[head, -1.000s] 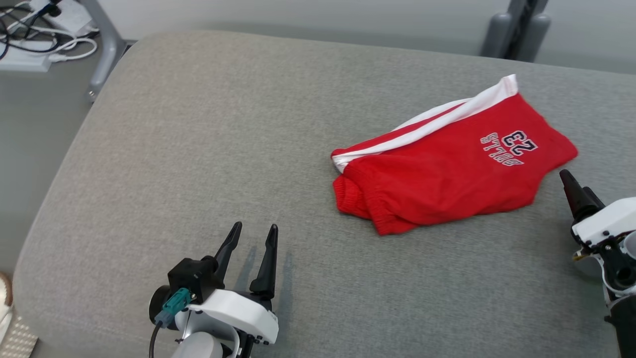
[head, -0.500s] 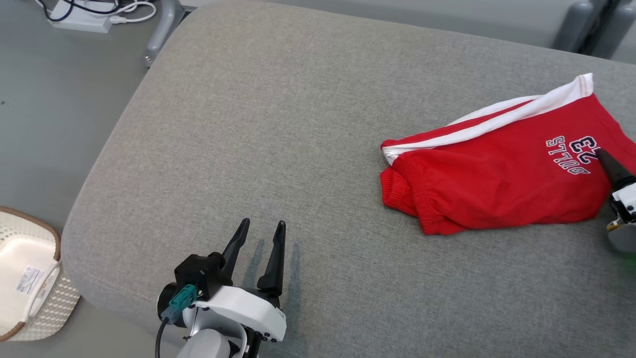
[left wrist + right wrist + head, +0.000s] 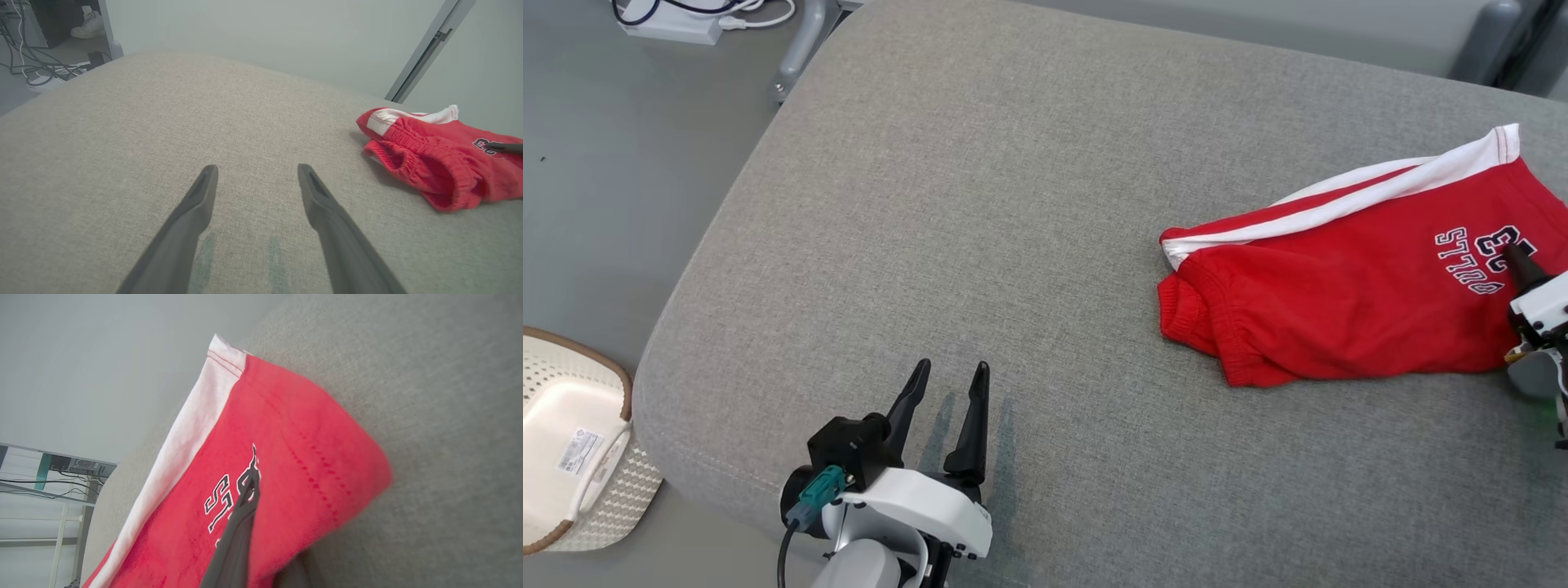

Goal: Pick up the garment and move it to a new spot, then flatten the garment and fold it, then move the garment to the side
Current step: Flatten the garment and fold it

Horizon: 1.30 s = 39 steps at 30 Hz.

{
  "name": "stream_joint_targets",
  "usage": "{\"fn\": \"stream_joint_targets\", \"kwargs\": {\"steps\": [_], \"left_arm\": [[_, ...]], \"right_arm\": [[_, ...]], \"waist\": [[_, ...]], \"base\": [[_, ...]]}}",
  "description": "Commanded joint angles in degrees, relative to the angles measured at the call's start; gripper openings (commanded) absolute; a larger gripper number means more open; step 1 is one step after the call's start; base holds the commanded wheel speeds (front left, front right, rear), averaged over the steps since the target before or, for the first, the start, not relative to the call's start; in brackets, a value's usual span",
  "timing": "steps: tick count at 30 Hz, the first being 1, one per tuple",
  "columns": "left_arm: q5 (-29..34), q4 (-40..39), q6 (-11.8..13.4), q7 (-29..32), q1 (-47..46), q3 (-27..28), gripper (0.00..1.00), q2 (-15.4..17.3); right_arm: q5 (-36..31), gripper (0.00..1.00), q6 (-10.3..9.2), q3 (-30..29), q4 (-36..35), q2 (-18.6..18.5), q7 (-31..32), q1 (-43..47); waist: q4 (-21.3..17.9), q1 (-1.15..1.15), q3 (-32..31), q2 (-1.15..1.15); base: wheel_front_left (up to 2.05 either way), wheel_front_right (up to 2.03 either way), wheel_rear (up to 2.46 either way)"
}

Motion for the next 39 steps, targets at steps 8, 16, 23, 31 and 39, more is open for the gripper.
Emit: {"fn": "stream_joint_targets", "kwargs": {"steps": [8,16,23,31,39], "left_arm": [[0.3,0.0,-0.2,-0.2,-0.8,1.0,1.00,0.2],[0.2,0.3,-1.2,-0.2,0.9,2.3,1.00,0.2],[0.9,-0.1,-1.6,-0.2,2.2,3.9,1.00,0.2],[1.2,0.0,-2.0,-0.2,3.3,4.6,1.00,0.3],[2.0,0.7,-2.6,-0.2,2.8,4.2,1.00,0.3]], "right_arm": [[3.0,0.00,-0.05,1.1,-2.7,1.4,-2.7,3.3],[5.3,0.00,-0.04,0.2,-4.7,2.3,-8.8,7.2],[6.4,0.00,-0.04,-3.6,-3.5,5.7,-12.8,10.5],[3.0,0.00,-0.04,-5.5,-3.4,9.4,-15.1,13.7],[-2.7,0.00,-0.04,-5.1,-4.0,9.9,-18.2,12.6]], "waist": [[-2.4,0.00,-1.8,0.00],[-6.2,0.00,-5.0,0.00],[-9.8,0.00,-7.7,0.00],[-12.8,0.00,-9.0,0.00],[-13.0,0.00,-9.6,0.00]], "base": [[0.00,0.00,0.00],[0.00,0.00,0.00],[0.00,0.00,0.00],[0.00,0.00,0.00],[0.00,0.00,0.00]]}}
